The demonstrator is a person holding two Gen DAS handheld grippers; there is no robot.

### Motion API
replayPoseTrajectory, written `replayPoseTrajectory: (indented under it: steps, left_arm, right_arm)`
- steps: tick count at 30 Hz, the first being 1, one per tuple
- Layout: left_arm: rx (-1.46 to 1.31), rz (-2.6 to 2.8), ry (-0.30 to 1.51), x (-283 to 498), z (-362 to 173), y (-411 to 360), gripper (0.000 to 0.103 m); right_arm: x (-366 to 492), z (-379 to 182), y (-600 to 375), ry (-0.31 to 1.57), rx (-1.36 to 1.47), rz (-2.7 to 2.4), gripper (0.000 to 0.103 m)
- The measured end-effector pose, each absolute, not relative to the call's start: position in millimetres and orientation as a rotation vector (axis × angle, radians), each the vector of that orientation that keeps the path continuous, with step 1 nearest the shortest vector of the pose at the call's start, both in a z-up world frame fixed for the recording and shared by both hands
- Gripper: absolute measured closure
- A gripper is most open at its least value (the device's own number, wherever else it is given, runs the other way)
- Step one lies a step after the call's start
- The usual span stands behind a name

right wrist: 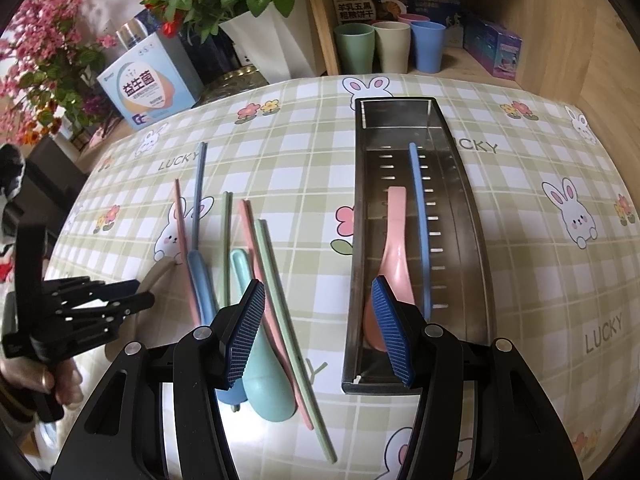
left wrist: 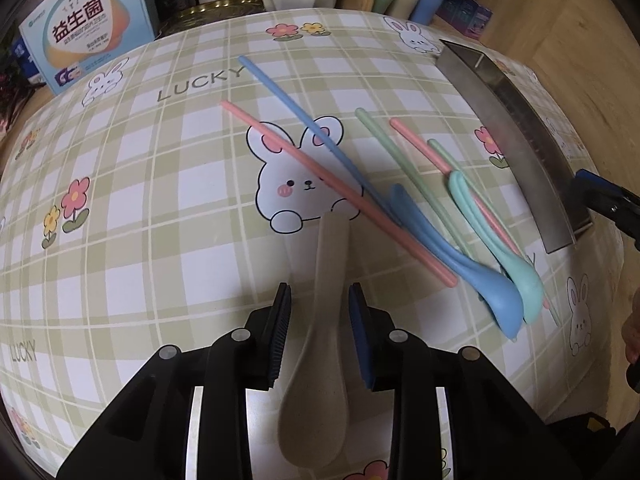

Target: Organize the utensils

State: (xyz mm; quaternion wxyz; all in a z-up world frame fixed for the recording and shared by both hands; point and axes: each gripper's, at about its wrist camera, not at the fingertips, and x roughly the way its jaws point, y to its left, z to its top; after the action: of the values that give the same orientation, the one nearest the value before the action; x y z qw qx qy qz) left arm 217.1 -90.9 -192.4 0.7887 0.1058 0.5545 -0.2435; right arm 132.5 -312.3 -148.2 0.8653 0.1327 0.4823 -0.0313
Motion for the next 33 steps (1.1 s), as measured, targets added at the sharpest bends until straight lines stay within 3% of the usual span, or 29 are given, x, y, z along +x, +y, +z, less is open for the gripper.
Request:
replayPoseTrajectory:
  steps: [1,3,6,8,14,23,33]
  left_arm:
    - [0.221,-0.524,1.189,216.0,-192.0,-88.9,0.075]
    - [0.206,-0.511,1.181,215.1,-191.8,-85.1,0.089]
    - [0.116,-0.51,1.166,212.0,-187.8,-71.5,0.09]
    - [0.054,-0.495,1.167,210.4,-185.4,-62.0,0.09]
    - [-0.099,-0.437,1.149,196.2,-177.0,-35.2,0.09]
    - [-0.132,-0.42,1.097,184.8,-169.1,-27.6,0.09]
    - [-0.148,-0.46,1.085,178.1,-170.3,-30.1,0.09]
  right_arm:
    - [132.9,-148.3,-311.6,1.012,0.276,-0.064,0.049]
    - [133.4,-148.3,-310.1,1.015,0.269,-0.058,0.049]
    - [134.0,-149.4,-306.3,1.023,0.252,-0.036,0.051]
    - [134.8,-151.9,-302.9,1.037,0.233,-0.021,0.067]
    - [146.5,-159.1,-280.2,1.086,0.123,0.066,0.091]
    - [186.4,-192.7,-261.0,1.217,0.0,0.092,0.094]
    - [193.2,-206.1,-258.4,1.244,0.007,0.054,0.094]
